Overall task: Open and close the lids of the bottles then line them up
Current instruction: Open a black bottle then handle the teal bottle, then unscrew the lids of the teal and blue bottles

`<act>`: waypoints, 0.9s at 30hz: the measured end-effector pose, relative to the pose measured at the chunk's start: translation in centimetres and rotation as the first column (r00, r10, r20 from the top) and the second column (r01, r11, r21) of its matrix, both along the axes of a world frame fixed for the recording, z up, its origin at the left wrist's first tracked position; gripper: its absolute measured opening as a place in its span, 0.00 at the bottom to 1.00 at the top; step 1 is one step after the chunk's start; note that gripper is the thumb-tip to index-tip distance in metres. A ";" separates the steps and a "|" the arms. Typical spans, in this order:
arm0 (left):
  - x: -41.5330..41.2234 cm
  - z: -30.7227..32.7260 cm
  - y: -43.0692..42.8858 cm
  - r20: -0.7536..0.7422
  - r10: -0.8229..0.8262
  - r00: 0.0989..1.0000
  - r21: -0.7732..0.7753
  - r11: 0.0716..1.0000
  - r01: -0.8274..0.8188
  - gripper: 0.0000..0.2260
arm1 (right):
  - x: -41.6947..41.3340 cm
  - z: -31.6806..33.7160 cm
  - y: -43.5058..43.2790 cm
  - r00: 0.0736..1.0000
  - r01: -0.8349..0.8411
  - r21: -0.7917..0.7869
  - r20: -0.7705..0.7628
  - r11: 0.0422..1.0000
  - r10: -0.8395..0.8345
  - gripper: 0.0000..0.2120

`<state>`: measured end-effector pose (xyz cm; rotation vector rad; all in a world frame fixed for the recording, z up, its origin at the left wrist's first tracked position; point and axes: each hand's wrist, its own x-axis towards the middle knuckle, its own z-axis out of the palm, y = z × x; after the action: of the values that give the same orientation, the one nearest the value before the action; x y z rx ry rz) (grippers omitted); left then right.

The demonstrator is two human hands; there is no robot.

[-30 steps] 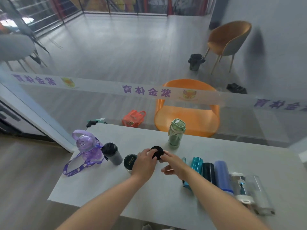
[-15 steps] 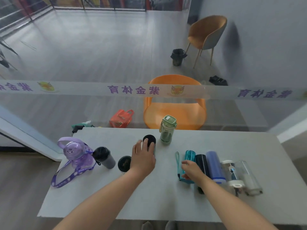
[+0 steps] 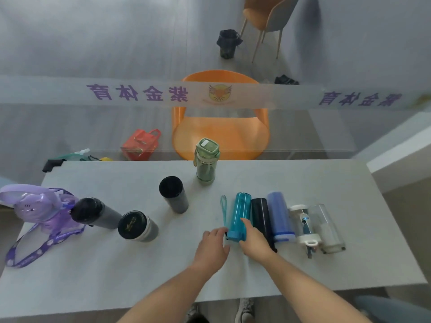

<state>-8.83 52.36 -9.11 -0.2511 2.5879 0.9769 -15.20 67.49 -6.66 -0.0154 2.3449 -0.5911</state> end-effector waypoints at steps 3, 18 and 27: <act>-0.7 -2.4 2.1 0.073 0.209 0.975 0.140 0.966 -0.217 0.18 | -0.3 -1.8 -0.1 1.000 -0.015 -0.058 0.004 0.998 0.016 0.37; 2.0 5.2 0.3 -0.309 0.345 0.886 -0.033 0.927 -0.373 0.19 | -1.6 4.8 0.3 0.920 0.237 -0.472 0.389 0.849 -0.041 0.31; 1.7 7.6 -1.0 -0.295 0.113 0.949 -0.337 0.917 -0.214 0.16 | -1.5 6.2 -2.0 0.938 0.255 -0.499 0.337 0.829 -0.085 0.22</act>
<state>-7.11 51.36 -1.49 -0.4701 3.0362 0.6029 -16.74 65.52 -0.51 0.0302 1.8281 -1.2395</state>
